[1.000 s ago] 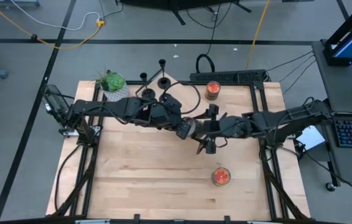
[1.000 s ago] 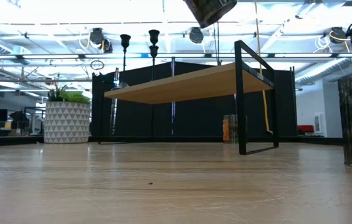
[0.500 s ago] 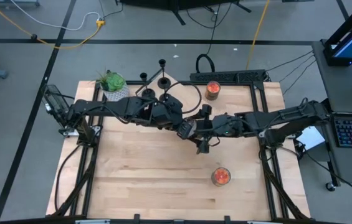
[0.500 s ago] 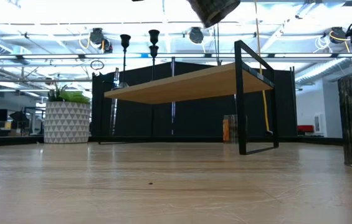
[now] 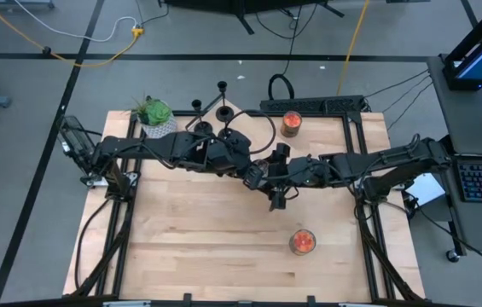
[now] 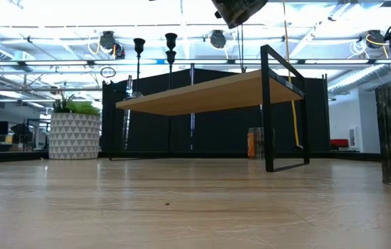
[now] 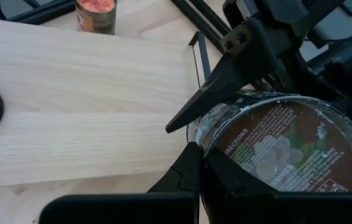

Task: Pick & Place candle stick holders
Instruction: Put the black scented candle on the shelf

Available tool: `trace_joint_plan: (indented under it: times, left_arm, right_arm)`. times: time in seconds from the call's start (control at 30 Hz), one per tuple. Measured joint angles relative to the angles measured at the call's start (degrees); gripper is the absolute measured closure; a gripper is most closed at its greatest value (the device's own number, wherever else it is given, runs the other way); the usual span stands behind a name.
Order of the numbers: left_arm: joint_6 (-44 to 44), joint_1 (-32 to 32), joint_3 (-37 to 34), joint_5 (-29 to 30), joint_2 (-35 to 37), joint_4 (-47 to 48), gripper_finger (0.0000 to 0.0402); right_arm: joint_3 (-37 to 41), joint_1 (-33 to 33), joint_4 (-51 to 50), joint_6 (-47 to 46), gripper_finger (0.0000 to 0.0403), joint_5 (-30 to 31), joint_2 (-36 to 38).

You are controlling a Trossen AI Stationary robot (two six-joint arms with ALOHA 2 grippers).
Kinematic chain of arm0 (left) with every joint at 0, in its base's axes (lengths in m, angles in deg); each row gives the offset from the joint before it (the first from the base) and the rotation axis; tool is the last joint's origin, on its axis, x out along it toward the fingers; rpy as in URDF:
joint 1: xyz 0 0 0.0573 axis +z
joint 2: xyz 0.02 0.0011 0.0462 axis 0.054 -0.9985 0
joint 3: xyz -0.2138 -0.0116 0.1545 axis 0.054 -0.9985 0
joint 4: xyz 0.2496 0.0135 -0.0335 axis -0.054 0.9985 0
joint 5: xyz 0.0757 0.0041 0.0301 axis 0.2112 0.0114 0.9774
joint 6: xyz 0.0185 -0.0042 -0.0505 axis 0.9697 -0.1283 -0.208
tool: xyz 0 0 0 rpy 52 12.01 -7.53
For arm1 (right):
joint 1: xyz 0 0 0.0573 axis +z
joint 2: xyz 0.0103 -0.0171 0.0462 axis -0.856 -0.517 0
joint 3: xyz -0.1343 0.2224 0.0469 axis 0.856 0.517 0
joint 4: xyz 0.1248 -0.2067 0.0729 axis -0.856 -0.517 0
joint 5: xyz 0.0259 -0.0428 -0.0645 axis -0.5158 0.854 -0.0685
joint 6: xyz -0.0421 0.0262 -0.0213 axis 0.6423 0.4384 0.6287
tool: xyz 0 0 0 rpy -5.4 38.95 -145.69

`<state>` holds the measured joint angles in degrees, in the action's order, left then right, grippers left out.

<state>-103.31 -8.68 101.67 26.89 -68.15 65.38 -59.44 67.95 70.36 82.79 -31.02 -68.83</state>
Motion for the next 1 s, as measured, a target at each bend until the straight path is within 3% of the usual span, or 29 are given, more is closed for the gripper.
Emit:
trace_joint_plan:
  times: [0.17, 0.67, 1.0]
  left_arm:
    - [0.3, 0.1, 0.0, 0.1, 0.0, -0.4, 0.0384]
    - [1.2, 1.4, 0.2, 0.1, 0.7, 0.1, 0.0240]
    - [1.9, -0.4, 0.1, 0.5, 1.2, 3.3, 0.0218]
  right_arm:
    - [0.0, 0.0, -0.7, -0.7, 0.0065, 1.0, 0.1]
    - [0.0, -1.3, -10.0, -8.4, 0.0066, 8.9, 2.7]
    - [6.2, -7.9, -9.1, -9.1, 0.0066, 9.7, 2.7]
